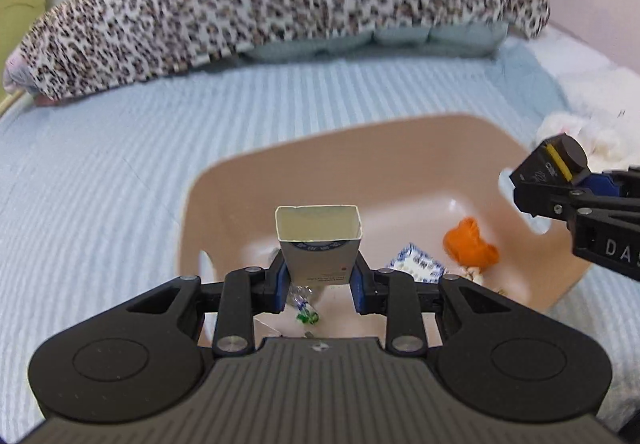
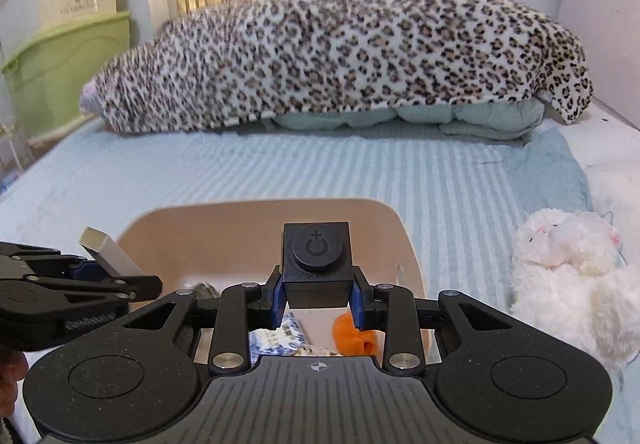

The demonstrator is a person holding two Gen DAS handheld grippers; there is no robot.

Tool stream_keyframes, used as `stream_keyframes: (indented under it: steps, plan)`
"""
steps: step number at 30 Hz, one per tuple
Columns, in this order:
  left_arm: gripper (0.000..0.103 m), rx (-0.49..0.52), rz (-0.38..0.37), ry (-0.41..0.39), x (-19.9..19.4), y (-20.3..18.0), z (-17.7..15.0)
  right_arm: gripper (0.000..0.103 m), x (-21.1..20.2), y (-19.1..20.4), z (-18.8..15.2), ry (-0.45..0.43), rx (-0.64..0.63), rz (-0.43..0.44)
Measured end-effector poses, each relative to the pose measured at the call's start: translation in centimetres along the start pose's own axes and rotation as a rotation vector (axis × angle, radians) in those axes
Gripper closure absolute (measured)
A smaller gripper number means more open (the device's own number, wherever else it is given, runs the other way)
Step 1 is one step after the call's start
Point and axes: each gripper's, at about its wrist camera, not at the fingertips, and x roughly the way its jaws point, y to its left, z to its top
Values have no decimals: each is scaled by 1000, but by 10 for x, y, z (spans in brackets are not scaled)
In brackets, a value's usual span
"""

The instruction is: Organize objects

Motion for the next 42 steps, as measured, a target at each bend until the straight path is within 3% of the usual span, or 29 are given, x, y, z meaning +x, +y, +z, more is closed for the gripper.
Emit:
stream_keyframes:
  steps: [8, 11, 12, 13, 14, 19, 23, 27, 42]
  plan:
    - [70, -22, -7, 147, 50, 1, -7, 74, 44, 6, -10, 136, -60, -21]
    - [69, -32, -15, 165, 52, 5, -11, 74, 53, 7, -16, 192, -62, -5]
    - [68, -27, -12, 164, 51, 5, -11, 67, 55, 6, -17, 205, -58, 1]
    - [56, -23, -10, 162, 48, 5, -11, 63, 55, 6, -18, 216, -55, 4]
    - [36, -24, -2, 158, 46, 5, -9, 62, 55, 5, -17, 218, -53, 7]
    - [25, -34, 0, 102, 21, 8, -6, 34, 36, 5, -17, 184, -53, -6]
    - [18, -33, 19, 68, -2, 9, -8, 22, 18, 6, -13, 169, -52, -2]
    - [18, -29, 12, 41, -27, 7, -13, 5, -3, 8, -14, 154, -59, -8]
    - [18, -20, 26, -35, -102, 1, -52, 0, -81, 25, -43, 88, -56, 7]
